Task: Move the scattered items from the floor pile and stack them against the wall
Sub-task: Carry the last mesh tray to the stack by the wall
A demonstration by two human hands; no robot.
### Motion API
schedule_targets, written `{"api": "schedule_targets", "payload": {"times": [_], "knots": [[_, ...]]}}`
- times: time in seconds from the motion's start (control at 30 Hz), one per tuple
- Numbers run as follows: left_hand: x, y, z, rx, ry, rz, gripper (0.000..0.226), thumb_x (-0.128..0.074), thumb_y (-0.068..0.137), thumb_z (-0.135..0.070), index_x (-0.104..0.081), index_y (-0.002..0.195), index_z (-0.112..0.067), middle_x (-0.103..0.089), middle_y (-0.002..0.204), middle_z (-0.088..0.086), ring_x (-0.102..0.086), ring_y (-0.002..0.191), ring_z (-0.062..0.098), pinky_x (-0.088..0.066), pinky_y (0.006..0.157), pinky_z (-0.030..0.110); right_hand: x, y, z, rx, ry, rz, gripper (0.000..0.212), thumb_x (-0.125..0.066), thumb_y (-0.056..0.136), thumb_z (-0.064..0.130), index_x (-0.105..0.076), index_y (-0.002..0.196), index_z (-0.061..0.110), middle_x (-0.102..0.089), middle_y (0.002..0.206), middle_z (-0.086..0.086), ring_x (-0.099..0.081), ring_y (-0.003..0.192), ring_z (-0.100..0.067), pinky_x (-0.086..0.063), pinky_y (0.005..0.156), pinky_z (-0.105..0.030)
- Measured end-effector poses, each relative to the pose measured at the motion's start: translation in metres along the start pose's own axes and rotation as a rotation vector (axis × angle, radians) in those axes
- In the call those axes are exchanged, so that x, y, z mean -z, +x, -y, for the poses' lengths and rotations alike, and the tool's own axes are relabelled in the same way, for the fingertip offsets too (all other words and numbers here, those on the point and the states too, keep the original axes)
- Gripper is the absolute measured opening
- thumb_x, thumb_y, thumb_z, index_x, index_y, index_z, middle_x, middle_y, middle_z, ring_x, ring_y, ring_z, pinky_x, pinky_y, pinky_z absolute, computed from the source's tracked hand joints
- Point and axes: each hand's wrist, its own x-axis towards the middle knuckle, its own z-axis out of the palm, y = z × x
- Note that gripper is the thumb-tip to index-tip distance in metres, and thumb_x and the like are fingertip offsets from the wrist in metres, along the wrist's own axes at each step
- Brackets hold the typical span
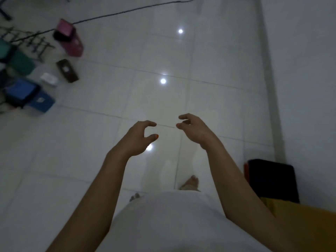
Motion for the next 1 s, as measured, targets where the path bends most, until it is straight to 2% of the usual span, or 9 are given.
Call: {"api": "schedule_targets", "payload": {"times": [0.1,0.27,0.33,0.47,0.63,0.7,0.8,1.0], "knots": [[0.042,-0.053,0.066,0.124,-0.046,-0.098,0.046,-0.059,0.093,-0.035,-0.047,0.137,-0.028,-0.042,0.142,-0.002,-0.045,0.110,0.011,-0.034,0.092,0.025,-0.072,-0.001,0.042,0.053,-0.050,0.114,0.042,-0.061,0.093,0.031,-0.054,0.133,0.024,-0.055,0.129,-0.006,-0.055,0.111,-0.018,-0.043,0.088,-0.028],[0.093,-0.127,0.157,0.316,-0.161,-0.270,0.046,-0.060,0.093,-0.032,-0.048,0.137,-0.025,-0.042,0.144,0.002,-0.045,0.118,0.017,-0.033,0.093,0.025,-0.187,-0.012,0.101,0.130,-0.178,0.378,0.044,-0.060,0.094,0.033,-0.051,0.136,0.025,-0.053,0.131,-0.005,-0.054,0.110,-0.017,-0.042,0.088,-0.030],[0.105,-0.149,0.183,0.365,-0.209,-0.320,0.046,-0.060,0.093,-0.031,-0.048,0.137,-0.024,-0.042,0.144,0.003,-0.043,0.124,0.019,-0.032,0.094,0.025,-0.222,-0.018,0.118,0.164,-0.242,0.472,0.045,-0.060,0.094,0.033,-0.050,0.137,0.026,-0.051,0.134,-0.004,-0.053,0.111,-0.017,-0.042,0.092,-0.031],[0.125,-0.169,0.220,0.444,-0.316,-0.428,0.045,-0.061,0.093,-0.031,-0.049,0.136,-0.024,-0.042,0.145,0.002,-0.042,0.127,0.018,-0.032,0.093,0.024,-0.265,-0.018,0.152,0.207,-0.349,0.620,0.046,-0.060,0.094,0.034,-0.049,0.139,0.028,-0.051,0.134,-0.001,-0.052,0.108,-0.015,-0.039,0.090,-0.030],[0.144,-0.156,0.243,0.486,-0.388,-0.477,0.044,-0.061,0.093,-0.031,-0.049,0.135,-0.025,-0.043,0.144,0.001,-0.041,0.126,0.015,-0.031,0.095,0.024,-0.293,0.014,0.187,0.226,-0.438,0.669,0.045,-0.061,0.094,0.035,-0.050,0.137,0.027,-0.053,0.133,-0.002,-0.055,0.108,-0.017,-0.044,0.090,-0.030],[0.154,-0.144,0.250,0.491,-0.403,-0.480,0.045,-0.061,0.093,-0.031,-0.049,0.136,-0.025,-0.042,0.144,0.001,-0.041,0.119,0.011,-0.030,0.094,0.022,-0.303,0.033,0.202,0.231,-0.455,0.692,0.045,-0.060,0.095,0.033,-0.050,0.138,0.025,-0.053,0.132,-0.003,-0.055,0.107,-0.018,-0.043,0.083,-0.027],[0.182,-0.120,0.258,0.507,-0.409,-0.505,0.045,-0.060,0.093,-0.030,-0.048,0.136,-0.024,-0.043,0.143,0.002,-0.039,0.110,0.008,-0.030,0.091,0.021,-0.321,0.065,0.235,0.262,-0.481,0.709,0.044,-0.061,0.094,0.032,-0.051,0.137,0.024,-0.054,0.130,-0.004,-0.055,0.105,-0.017,-0.041,0.084,-0.027],[0.245,-0.077,0.268,0.532,-0.454,-0.669,0.042,-0.061,0.093,-0.031,-0.050,0.133,-0.027,-0.044,0.142,0.000,-0.039,0.112,0.007,-0.031,0.094,0.023,-0.349,0.121,0.312,0.345,-0.589,0.825,0.046,-0.062,0.093,0.033,-0.052,0.136,0.025,-0.054,0.129,-0.003,-0.055,0.107,-0.017,-0.042,0.086,-0.026]]}}
